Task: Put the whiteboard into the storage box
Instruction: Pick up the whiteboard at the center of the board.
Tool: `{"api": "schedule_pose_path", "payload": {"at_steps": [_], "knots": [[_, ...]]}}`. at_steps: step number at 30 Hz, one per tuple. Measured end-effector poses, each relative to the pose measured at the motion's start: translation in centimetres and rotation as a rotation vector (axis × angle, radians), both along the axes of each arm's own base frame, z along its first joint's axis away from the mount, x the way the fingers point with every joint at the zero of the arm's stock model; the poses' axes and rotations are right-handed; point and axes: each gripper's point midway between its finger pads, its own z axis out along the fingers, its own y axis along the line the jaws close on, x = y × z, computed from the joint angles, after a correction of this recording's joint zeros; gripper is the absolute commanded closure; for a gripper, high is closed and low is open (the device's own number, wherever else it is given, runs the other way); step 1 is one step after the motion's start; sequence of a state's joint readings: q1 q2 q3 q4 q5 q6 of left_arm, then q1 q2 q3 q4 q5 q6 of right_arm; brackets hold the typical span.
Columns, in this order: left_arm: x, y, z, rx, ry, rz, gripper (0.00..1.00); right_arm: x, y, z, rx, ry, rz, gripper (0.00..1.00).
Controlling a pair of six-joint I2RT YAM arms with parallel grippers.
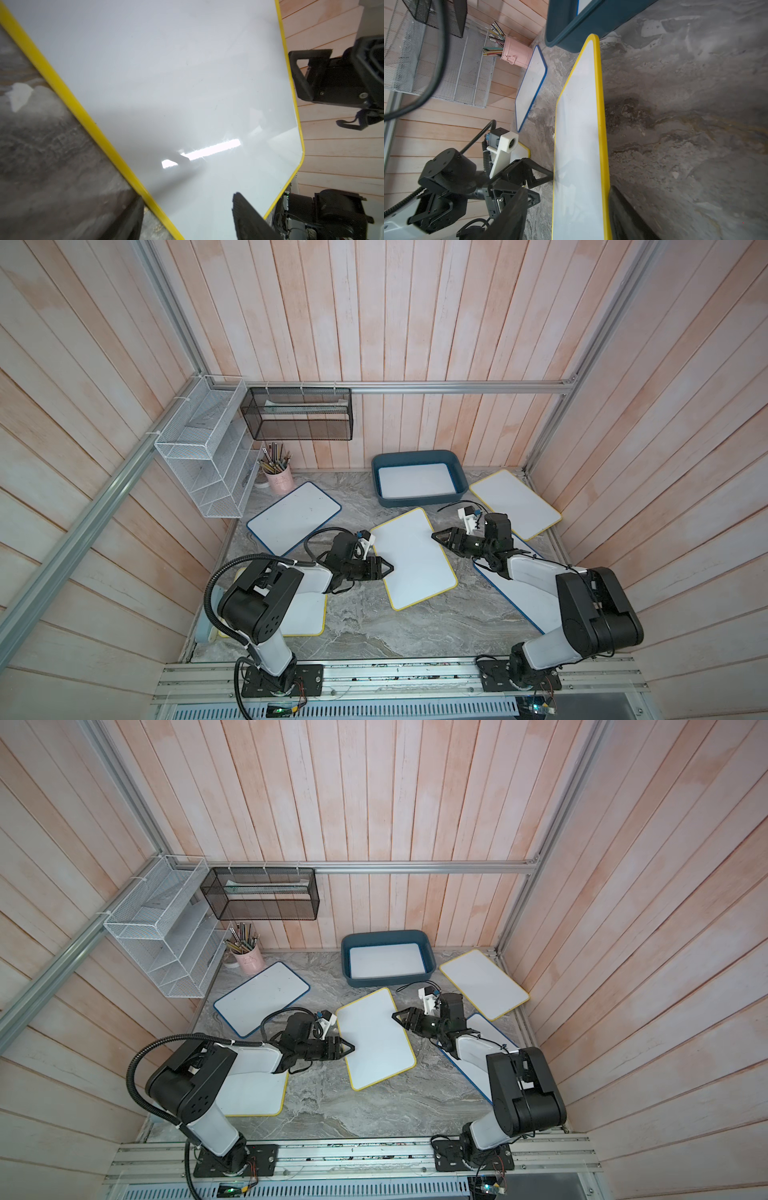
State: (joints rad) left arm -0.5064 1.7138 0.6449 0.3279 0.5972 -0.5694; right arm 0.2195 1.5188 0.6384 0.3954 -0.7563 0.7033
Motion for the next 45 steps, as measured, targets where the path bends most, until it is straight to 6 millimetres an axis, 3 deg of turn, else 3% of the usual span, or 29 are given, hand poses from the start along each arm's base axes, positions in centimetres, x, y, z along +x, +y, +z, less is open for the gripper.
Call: {"api": "schedule_pose_path", "payload": {"at_steps": [4, 14, 18, 27, 35, 45], "knots": [[0.0, 0.0, 0.0, -0.001, -0.001, 0.000, 0.30, -0.3, 0.0, 0.3, 0.046, -0.041, -0.017, 0.38], [0.0, 0.0, 0.0, -0.001, 0.000, 0.000, 0.30, -0.5, -1.5, -3.2, 0.143, 0.023, -0.174, 0.39], [0.0, 0.0, 0.0, -0.002, -0.001, 0.000, 0.31, -0.2, -1.7, -3.3, 0.194, 0.042, -0.218, 0.39], [0.0, 0.0, 0.0, -0.005, 0.004, 0.001, 0.30, 1.0, -0.7, -0.9, 0.354, -0.028, -0.272, 0.39], [0.1, 0.0, 0.0, 0.002, 0.024, -0.001, 0.30, 0.5, -0.6, 0.7, 0.485, -0.052, -0.294, 0.39], [0.2, 0.0, 0.0, 0.000, 0.031, -0.001, 0.30, -0.4, 0.4, 2.8, 0.507, -0.075, -0.302, 0.40]]}}
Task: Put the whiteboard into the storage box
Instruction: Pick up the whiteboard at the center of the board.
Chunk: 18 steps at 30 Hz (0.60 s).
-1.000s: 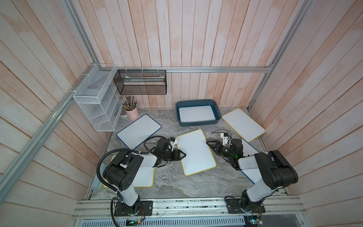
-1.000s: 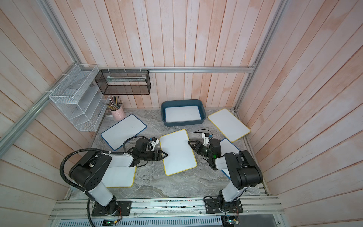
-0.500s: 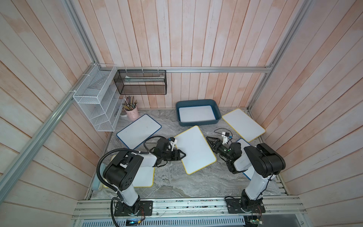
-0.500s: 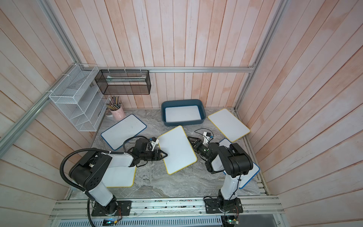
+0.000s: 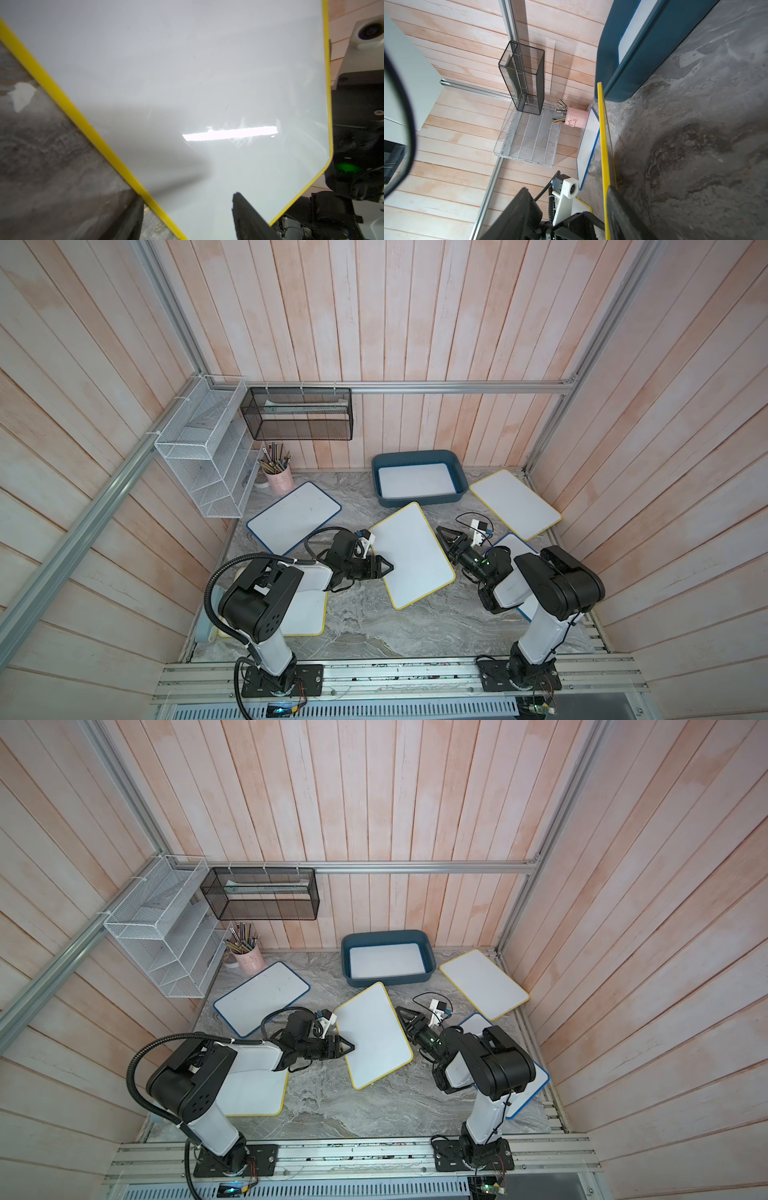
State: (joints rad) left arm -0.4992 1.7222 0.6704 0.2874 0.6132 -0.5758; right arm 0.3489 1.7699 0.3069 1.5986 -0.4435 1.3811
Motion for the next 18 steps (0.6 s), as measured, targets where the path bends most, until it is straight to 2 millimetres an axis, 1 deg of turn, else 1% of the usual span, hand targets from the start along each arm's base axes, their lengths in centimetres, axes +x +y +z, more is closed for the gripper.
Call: {"api": "schedule_pose_path", "payload": {"at_steps": [1, 2, 4, 6, 8, 13, 18], "knots": [[0.0, 0.0, 0.0, -0.002, 0.002, 0.000, 0.31, 0.0, 0.3, 0.4, -0.003, -0.009, -0.004, 0.40], [0.1, -0.2, 0.0, -0.007, -0.001, -0.004, 0.30, -0.5, 1.0, 0.3, -0.010, 0.002, 0.027, 0.40], [0.3, -1.1, 0.1, -0.024, -0.015, -0.029, 0.31, -3.0, 4.3, -1.5, -0.037, 0.092, 0.160, 0.40], [0.6, -1.2, 0.2, -0.024, -0.026, -0.029, 0.30, -4.6, 5.6, -2.4, -0.054, 0.131, 0.232, 0.40], [0.8, -1.2, 0.2, -0.020, -0.036, -0.024, 0.30, -5.2, 5.9, -3.0, -0.065, 0.161, 0.254, 0.40], [1.0, -1.1, 0.1, -0.012, -0.047, -0.023, 0.31, -5.2, 5.8, -3.5, -0.090, 0.196, 0.263, 0.40], [1.0, -1.1, 0.1, -0.011, -0.051, -0.025, 0.30, -5.1, 4.8, -4.6, -0.138, 0.234, 0.253, 0.41]]}}
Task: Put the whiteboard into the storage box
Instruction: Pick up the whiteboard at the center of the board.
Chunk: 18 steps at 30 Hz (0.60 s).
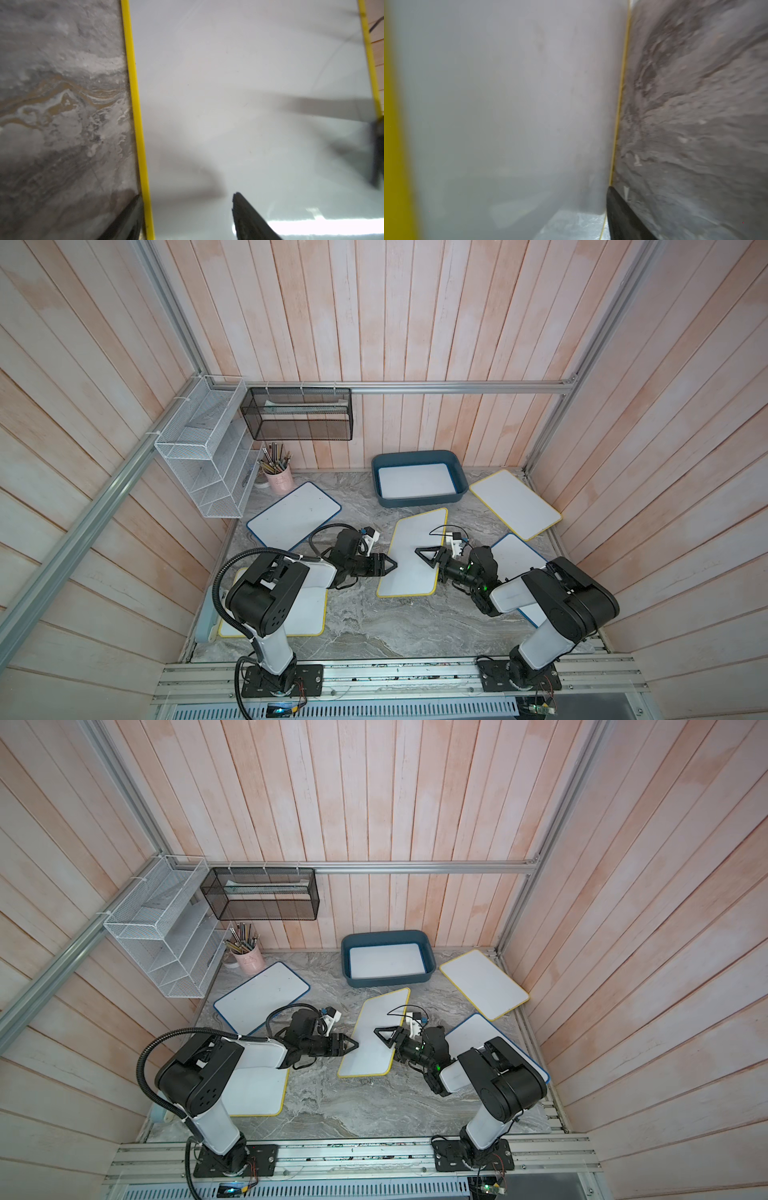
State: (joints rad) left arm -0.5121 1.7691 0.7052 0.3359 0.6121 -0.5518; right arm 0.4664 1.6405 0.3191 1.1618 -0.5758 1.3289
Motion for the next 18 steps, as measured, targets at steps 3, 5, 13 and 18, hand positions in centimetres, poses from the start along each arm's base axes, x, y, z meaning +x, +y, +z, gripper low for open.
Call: {"api": "schedule_pose_path", "payload": {"at_steps": [3, 5, 13, 18], "knots": [[0.0, -0.1, 0.0, 0.000, -0.002, -0.003, 0.30, 0.0, -1.1, -1.1, -0.056, 0.028, -0.009, 0.41], [-0.1, -0.1, 0.0, 0.000, -0.003, -0.006, 0.30, -0.2, -1.7, -1.8, -0.103, 0.046, -0.008, 0.41], [-0.8, -0.8, 0.0, -0.004, 0.002, -0.031, 0.30, 0.0, -3.5, -1.6, -0.212, 0.040, 0.003, 0.40], [-0.9, -0.8, 0.0, -0.005, 0.004, -0.033, 0.31, -0.1, -4.4, -2.1, -0.220, 0.062, 0.012, 0.36]]}}
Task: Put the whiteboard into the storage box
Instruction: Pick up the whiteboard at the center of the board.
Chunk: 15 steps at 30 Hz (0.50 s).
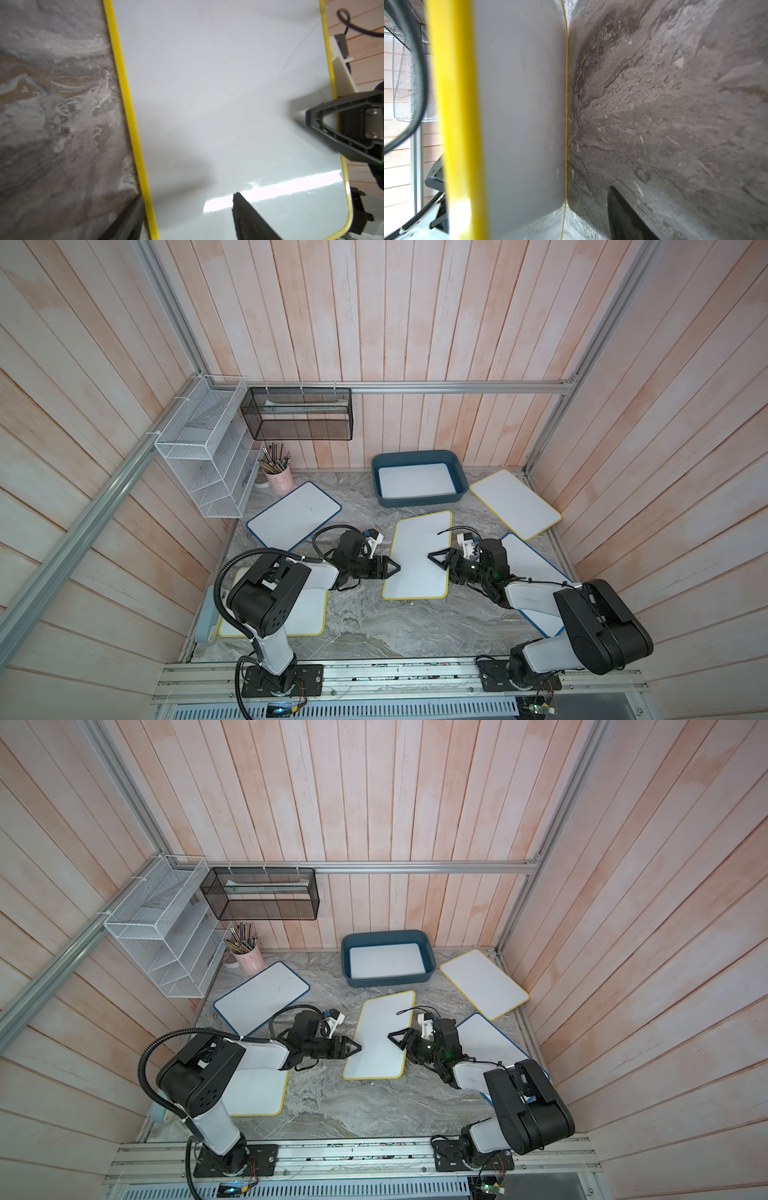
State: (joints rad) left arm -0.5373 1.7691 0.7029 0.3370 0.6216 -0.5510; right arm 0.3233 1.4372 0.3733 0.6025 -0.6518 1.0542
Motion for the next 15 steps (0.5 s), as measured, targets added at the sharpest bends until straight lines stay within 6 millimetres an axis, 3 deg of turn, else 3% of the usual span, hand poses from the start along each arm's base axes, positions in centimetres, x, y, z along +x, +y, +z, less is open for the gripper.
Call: {"api": "schedule_pose_path", "payload": {"at_steps": [15], "knots": [[-0.03, 0.01, 0.00, -0.003, 0.000, 0.002, 0.30, -0.57, 0.04, 1.01, 0.060, -0.008, 0.044, 0.36]]}}
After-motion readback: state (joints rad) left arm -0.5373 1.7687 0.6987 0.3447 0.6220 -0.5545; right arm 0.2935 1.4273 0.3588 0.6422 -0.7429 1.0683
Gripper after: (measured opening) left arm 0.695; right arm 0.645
